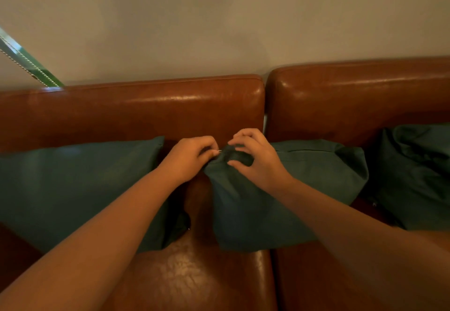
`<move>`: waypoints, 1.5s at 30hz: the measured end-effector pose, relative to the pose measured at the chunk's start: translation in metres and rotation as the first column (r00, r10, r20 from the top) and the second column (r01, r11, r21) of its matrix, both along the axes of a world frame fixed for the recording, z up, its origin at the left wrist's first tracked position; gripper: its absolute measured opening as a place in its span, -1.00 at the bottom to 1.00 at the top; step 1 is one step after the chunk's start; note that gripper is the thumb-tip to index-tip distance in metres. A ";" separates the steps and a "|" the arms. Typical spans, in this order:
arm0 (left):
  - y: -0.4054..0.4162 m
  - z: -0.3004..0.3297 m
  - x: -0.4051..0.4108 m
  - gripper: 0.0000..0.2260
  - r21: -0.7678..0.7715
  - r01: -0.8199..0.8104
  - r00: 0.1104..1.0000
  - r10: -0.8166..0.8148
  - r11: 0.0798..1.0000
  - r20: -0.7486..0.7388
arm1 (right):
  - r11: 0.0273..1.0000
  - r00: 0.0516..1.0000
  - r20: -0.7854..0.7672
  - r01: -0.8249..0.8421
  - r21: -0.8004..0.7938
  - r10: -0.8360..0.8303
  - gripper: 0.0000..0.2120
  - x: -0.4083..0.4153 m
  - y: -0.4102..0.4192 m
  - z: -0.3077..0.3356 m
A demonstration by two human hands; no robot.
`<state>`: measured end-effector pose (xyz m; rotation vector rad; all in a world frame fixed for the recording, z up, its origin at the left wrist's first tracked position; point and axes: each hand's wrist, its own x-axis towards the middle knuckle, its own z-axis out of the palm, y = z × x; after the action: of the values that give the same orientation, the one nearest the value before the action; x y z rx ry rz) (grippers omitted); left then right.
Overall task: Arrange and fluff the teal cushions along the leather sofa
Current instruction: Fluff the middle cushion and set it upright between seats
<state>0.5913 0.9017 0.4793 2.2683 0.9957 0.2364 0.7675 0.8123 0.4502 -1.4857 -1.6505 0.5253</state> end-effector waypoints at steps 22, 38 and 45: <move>0.002 -0.009 -0.011 -0.72 -0.580 -0.207 0.927 0.347 0.788 0.141 | 0.928 0.998 0.038 0.058 -0.369 -0.048 -0.83 0.005 0.025 0.007; 0.031 0.025 0.021 -0.86 -0.190 -0.077 0.996 0.067 0.979 -0.058 | 0.946 0.992 -0.040 0.103 -0.308 -0.121 -0.81 -0.014 0.035 -0.001; 0.044 0.031 0.006 -0.81 0.213 0.419 0.906 -0.389 0.883 -0.167 | 0.933 0.993 -0.045 0.090 -0.347 -0.113 -0.91 -0.006 0.038 -0.002</move>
<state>0.5973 0.9460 0.5098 2.6824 0.5451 0.0428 0.7617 0.8502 0.4487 -1.7765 -1.4736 0.8291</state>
